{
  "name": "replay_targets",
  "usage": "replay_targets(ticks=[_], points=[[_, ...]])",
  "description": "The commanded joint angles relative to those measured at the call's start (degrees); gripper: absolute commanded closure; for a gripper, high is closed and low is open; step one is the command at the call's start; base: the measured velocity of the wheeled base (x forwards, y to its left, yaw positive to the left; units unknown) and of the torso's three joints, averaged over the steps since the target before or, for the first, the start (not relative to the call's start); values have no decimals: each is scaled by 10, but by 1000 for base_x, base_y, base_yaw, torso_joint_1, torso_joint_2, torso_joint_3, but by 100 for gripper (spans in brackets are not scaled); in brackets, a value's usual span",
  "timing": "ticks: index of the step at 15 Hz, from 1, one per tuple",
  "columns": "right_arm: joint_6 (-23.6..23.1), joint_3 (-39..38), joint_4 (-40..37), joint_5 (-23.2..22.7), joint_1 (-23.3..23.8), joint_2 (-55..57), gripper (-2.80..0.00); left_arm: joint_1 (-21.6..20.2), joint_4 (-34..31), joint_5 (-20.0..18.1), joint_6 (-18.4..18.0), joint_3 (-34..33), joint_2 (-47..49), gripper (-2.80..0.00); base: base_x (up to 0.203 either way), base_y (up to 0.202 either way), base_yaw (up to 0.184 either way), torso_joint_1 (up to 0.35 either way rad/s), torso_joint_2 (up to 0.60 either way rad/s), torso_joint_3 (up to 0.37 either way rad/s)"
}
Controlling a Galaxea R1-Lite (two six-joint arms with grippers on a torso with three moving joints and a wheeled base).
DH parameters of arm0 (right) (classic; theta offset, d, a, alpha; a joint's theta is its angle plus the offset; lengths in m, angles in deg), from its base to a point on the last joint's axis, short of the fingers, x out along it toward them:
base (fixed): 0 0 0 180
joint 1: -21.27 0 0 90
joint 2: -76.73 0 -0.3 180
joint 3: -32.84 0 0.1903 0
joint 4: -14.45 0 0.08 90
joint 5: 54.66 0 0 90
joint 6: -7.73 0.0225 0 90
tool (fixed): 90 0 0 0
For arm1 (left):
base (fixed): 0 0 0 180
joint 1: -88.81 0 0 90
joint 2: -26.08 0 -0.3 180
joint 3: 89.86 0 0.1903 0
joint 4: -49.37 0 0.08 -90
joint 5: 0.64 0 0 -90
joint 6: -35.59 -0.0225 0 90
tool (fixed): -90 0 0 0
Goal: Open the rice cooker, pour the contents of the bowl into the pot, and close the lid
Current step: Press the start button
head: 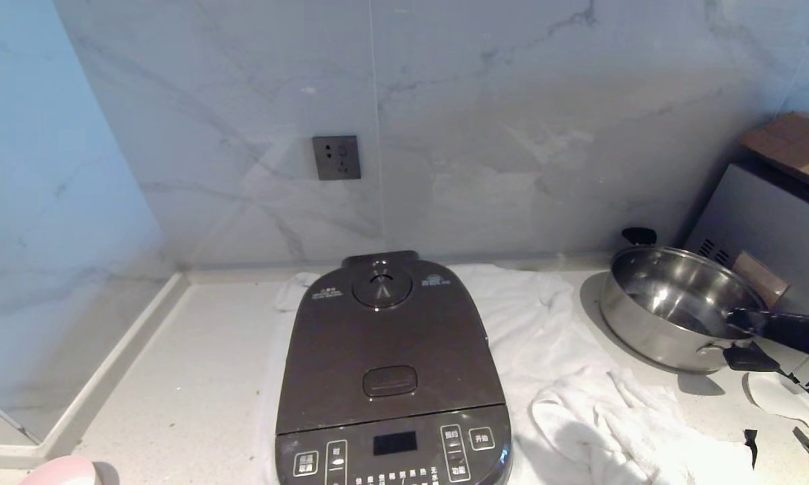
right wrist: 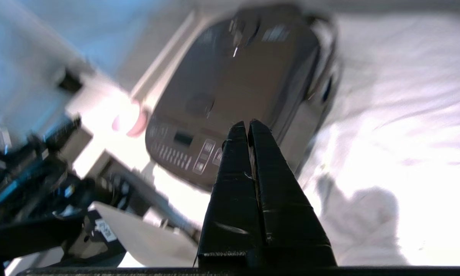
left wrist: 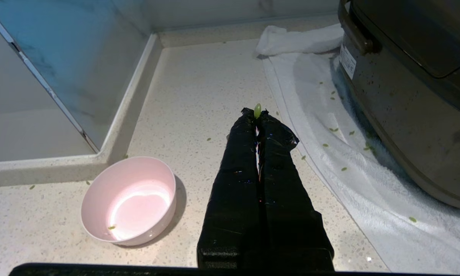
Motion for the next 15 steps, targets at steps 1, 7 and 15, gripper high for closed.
replay_targets(ticks=[1,7,15], points=[[1,13,-8,114,-138,92,0,0,-1,0,-1,0,1,0,0,0,0,0,0,0],[-30,-25,-64,245,-300,198,0,-1,-2,-1,-1,0,4,0,0,0,0,0,0,0],[-69,42,-43,298,-333,189,0,1,-1,1,-1,0,0,0,0,0,0,0,0,0]])
